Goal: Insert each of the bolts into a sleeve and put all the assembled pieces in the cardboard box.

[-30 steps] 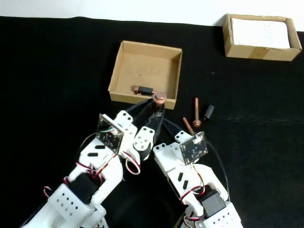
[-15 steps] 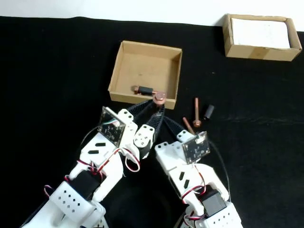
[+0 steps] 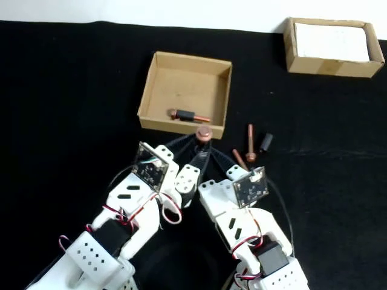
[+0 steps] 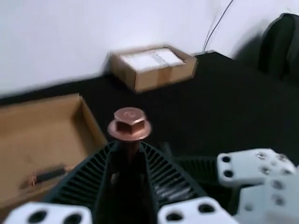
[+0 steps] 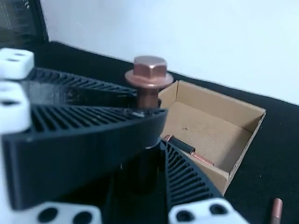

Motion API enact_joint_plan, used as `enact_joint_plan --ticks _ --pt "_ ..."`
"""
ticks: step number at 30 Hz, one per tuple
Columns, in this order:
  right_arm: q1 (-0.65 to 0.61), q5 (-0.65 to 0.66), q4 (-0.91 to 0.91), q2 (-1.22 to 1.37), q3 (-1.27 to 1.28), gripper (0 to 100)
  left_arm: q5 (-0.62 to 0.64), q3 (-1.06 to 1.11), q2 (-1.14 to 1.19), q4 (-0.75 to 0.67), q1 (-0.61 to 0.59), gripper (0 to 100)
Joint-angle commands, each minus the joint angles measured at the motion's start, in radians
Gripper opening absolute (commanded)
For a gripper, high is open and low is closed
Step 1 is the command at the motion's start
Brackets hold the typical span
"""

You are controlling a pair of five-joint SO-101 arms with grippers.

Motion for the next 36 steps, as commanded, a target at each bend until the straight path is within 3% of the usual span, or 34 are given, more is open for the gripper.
enact_joint_plan --ticks 1,5,13,20,26,36 --pt "0.016 -0.003 -0.024 -0.012 0.039 0.8 0.003 -0.051 -0.002 0.109 0.016 10" --pt "0.018 -0.003 -0.024 -0.012 0.027 0.8 0.002 -0.068 -0.004 0.221 0.015 18" --pt "0.142 -0.008 -0.024 -0.010 -0.025 0.8 0.002 -0.185 -0.005 0.374 -0.035 18" --pt "0.243 -0.009 -0.022 0.051 -0.186 0.8 0.002 -0.380 -0.007 0.701 -0.094 18" --pt "0.314 -0.129 -0.022 0.410 -0.513 0.8 -0.002 -0.458 -0.007 0.796 -0.203 0" --pt "0.318 -0.130 0.174 1.153 -1.218 0.8 0.002 -0.424 -0.065 0.796 -0.555 1"
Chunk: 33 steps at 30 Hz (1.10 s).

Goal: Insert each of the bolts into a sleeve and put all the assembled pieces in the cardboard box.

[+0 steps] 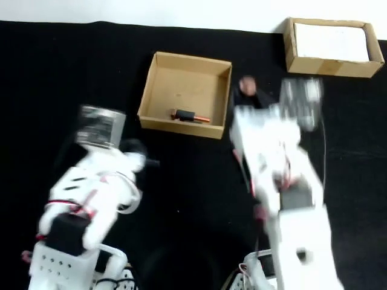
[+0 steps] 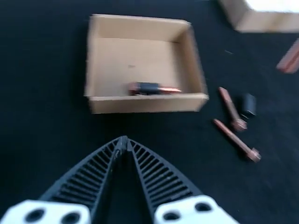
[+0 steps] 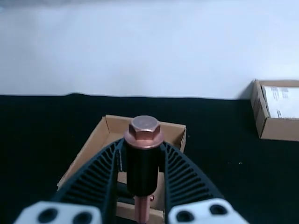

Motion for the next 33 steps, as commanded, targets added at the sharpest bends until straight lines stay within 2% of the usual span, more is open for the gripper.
enact_joint_plan --ticks 1,6,11,19,23,29,33 --pt "0.012 0.026 0.053 0.254 -0.308 0.8 0.005 0.019 -0.076 0.003 -0.119 1" --pt "0.010 0.238 0.088 0.553 -0.558 0.8 0.005 0.216 -0.278 0.003 -0.214 1" --pt "-0.021 0.512 0.088 0.763 -0.734 0.8 0.005 0.435 -0.526 0.002 -0.268 1" --pt "-0.136 0.893 0.085 0.964 -0.799 0.8 0.005 0.615 -0.496 -0.164 -0.398 1" --pt "-0.159 1.079 0.084 1.070 -0.797 0.8 0.005 0.737 -0.496 -0.242 -0.414 1" --pt "-0.157 1.261 0.082 1.196 -0.805 0.8 0.006 0.742 -0.496 -0.233 -0.409 1" --pt "-0.157 1.280 0.044 1.254 -0.802 1.2 0.006 0.742 -0.496 -0.178 -0.407 1"
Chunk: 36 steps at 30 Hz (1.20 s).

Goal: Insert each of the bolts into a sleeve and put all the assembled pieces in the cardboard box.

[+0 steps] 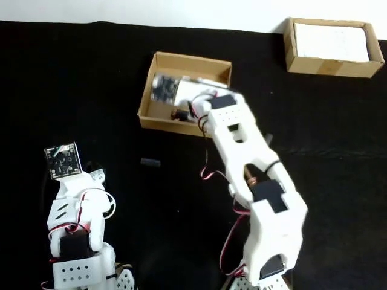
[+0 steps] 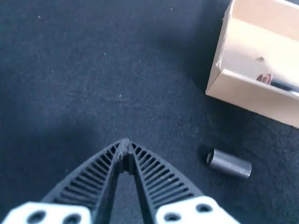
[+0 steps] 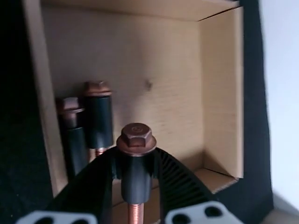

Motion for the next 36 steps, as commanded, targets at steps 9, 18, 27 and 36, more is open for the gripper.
enact_joint_plan --ticks 9,18,27,36 --pt "-0.044 -0.199 -0.102 0.068 -0.073 13.0 0.003 0.016 -0.015 0.028 -0.004 1" --pt "-0.039 -0.598 0.127 -0.199 -0.074 1.7 0.003 0.016 -0.012 0.031 0.018 1" --pt "0.228 -1.099 0.289 -0.438 -0.074 0.8 0.002 0.016 -0.012 0.031 0.018 1" --pt "0.466 -1.419 0.343 -0.312 0.048 1.0 0.002 0.016 -0.008 0.031 0.019 1"
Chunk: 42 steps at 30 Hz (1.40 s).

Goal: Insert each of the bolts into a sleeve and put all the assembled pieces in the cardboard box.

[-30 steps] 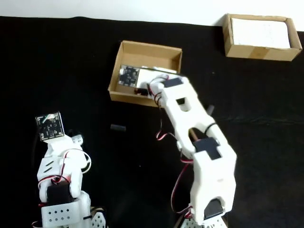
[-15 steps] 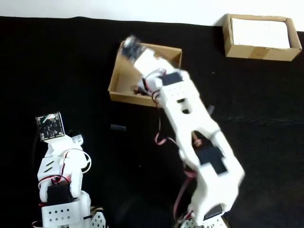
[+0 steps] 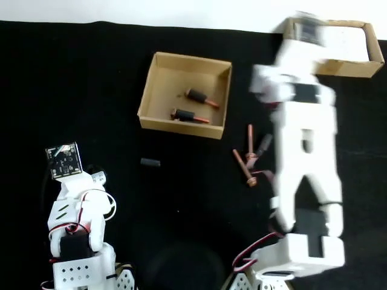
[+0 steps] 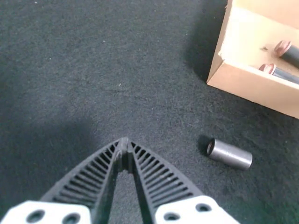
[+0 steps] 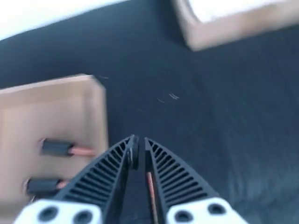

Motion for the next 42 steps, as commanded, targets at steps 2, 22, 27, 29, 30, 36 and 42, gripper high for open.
enact_joint_plan --ticks 2,22,27,29,30,36,42 --pt "0.022 -0.046 0.027 0.094 0.048 1.0 0.002 0.015 -0.008 0.005 0.019 1" --pt "-0.001 -0.046 0.028 0.269 0.097 13.3 0.000 0.015 -0.008 0.026 0.019 1" --pt "-0.030 -0.046 0.027 0.269 0.131 13.3 -0.002 0.015 -0.008 0.026 0.019 1" --pt "-0.039 -0.046 0.027 0.269 0.142 13.3 -0.002 0.015 -0.008 0.025 0.019 1" --pt "-0.042 -0.046 0.027 0.269 0.151 13.3 -0.002 0.015 -0.008 0.025 0.019 1" --pt "-0.044 -0.046 -0.154 0.271 0.277 13.3 -0.002 0.015 -0.008 0.025 0.019 1" --pt "-0.038 -0.041 -0.206 0.389 0.255 0.8 -0.002 0.015 -0.010 0.025 0.019 1"
